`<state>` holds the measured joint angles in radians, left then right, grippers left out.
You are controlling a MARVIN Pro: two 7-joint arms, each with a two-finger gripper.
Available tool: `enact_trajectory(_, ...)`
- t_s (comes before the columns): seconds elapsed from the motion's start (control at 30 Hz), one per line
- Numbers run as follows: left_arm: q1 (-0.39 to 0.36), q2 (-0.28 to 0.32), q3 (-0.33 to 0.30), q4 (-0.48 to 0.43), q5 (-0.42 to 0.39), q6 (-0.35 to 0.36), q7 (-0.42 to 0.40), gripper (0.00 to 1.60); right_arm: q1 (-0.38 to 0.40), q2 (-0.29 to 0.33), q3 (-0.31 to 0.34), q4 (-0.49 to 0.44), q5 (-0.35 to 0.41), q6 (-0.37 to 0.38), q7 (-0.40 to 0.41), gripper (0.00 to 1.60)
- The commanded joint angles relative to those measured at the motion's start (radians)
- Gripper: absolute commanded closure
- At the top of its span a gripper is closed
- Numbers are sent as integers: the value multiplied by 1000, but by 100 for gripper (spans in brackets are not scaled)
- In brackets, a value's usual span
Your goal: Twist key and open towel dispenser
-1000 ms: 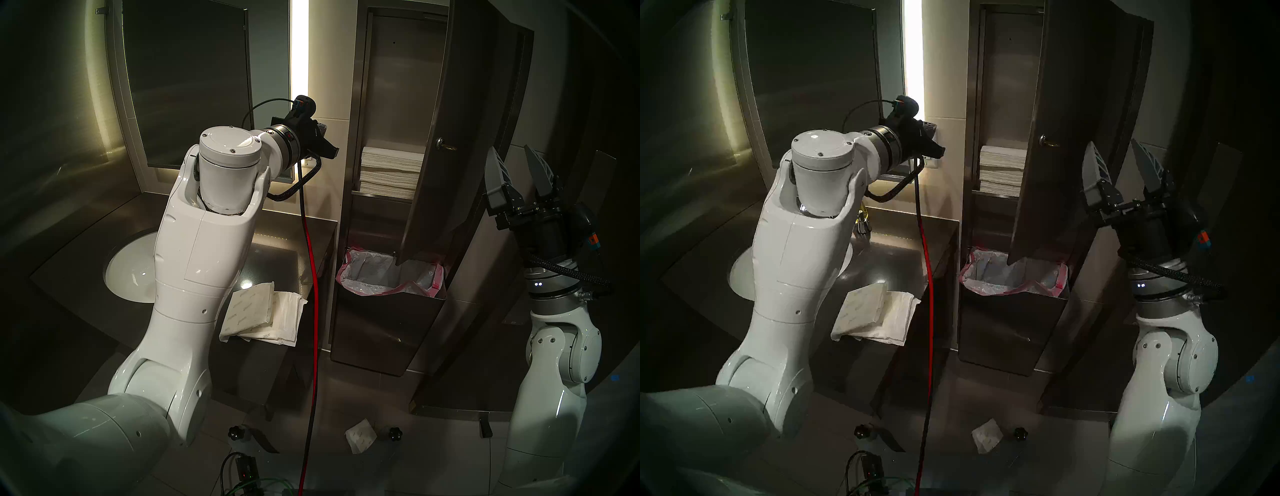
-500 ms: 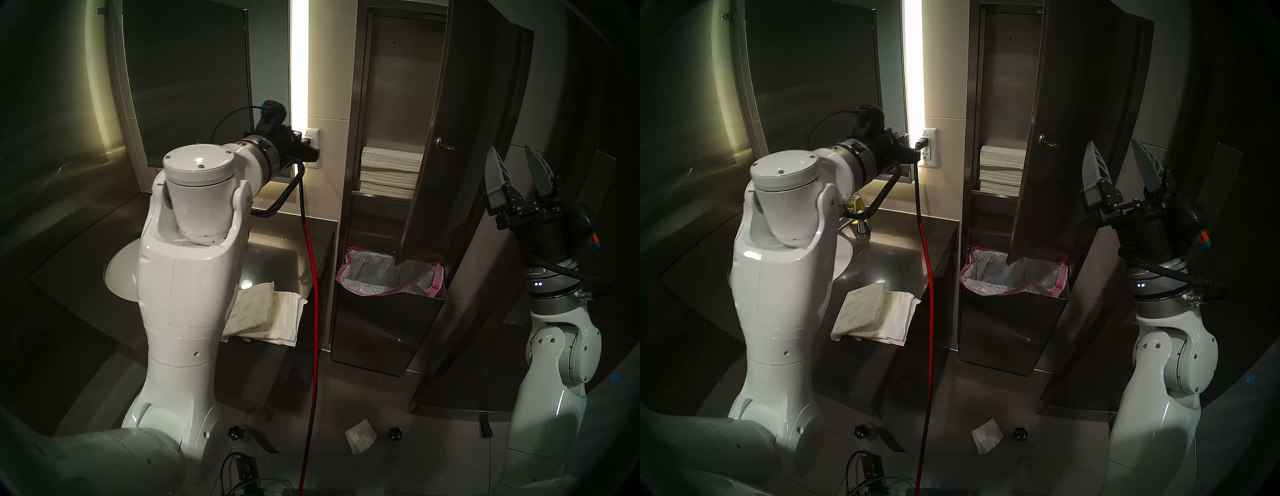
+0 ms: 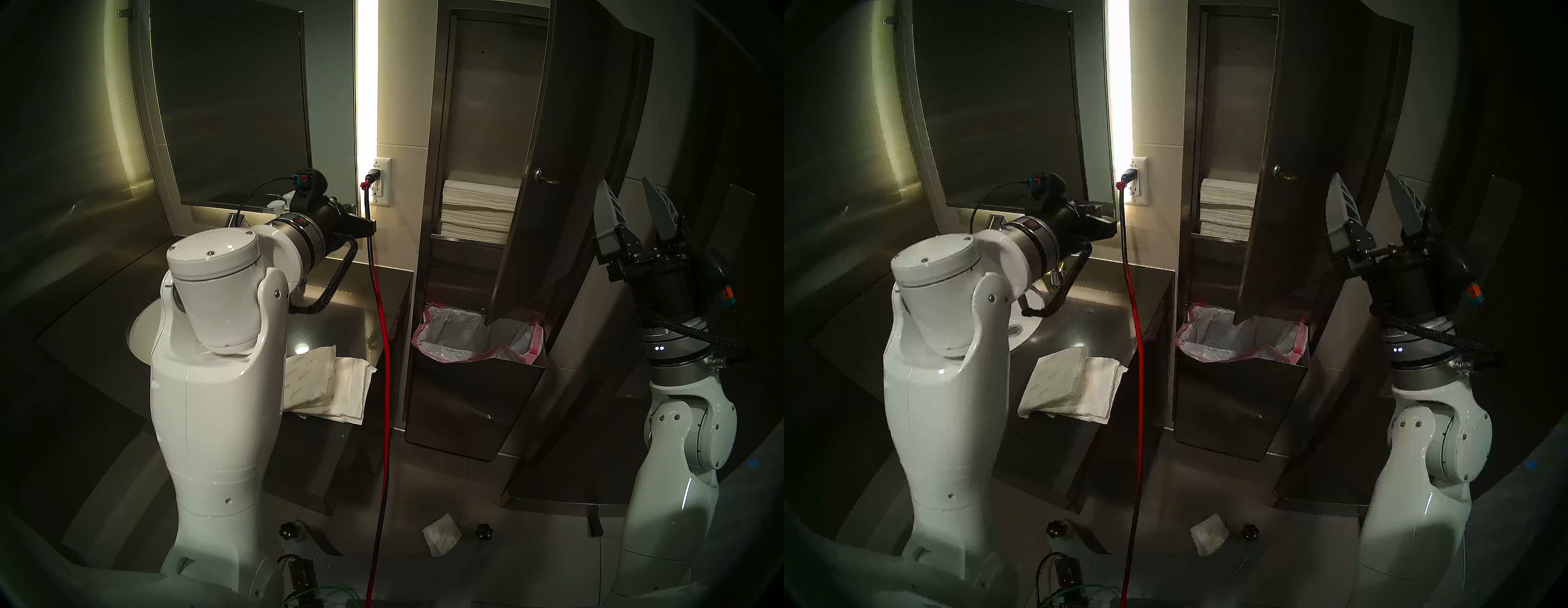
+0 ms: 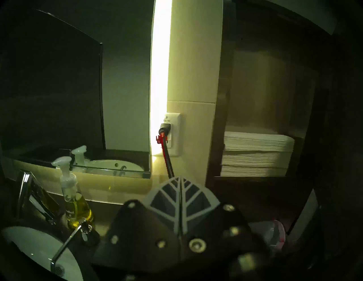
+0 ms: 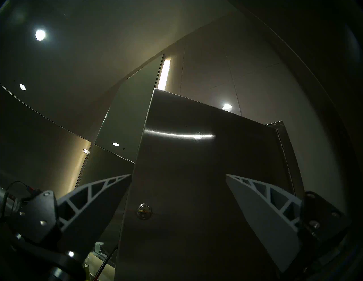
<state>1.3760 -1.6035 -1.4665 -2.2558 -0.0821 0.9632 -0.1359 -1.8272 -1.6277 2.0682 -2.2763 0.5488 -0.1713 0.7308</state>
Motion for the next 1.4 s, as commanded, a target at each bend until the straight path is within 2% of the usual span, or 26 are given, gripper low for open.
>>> enact_trajectory(0.0, 102, 9, 35, -97, -74, -12, 101, 160, -3, 3, 3, -11, -3, 2, 1, 0)
enact_trajectory(0.13, 143, 10, 71, -117, -96, -53, 193, 160, -4, 4, 3, -12, -3, 3, 0, 0)
enact_trajectory(0.17, 156, 12, 79, -121, -108, -73, 214, 142, -5, 5, 2, -12, -3, 3, -1, 0)
enact_trajectory(0.2, 156, 12, 79, -121, -108, -73, 214, 142, -5, 5, 2, -12, -3, 3, -1, 0)
enact_trajectory(0.53, 178, 14, 139, -124, -206, -143, 421, 142, -7, 8, 1, -13, -2, 3, -4, 0)
enact_trajectory(0.8, 177, 15, 154, -123, -231, -157, 472, 142, -8, 10, 1, -14, -2, 2, -6, 0)
enact_trajectory(1.37, 175, 16, 161, -123, -245, -161, 497, 142, -10, 13, -1, -14, 0, 1, -9, 0)
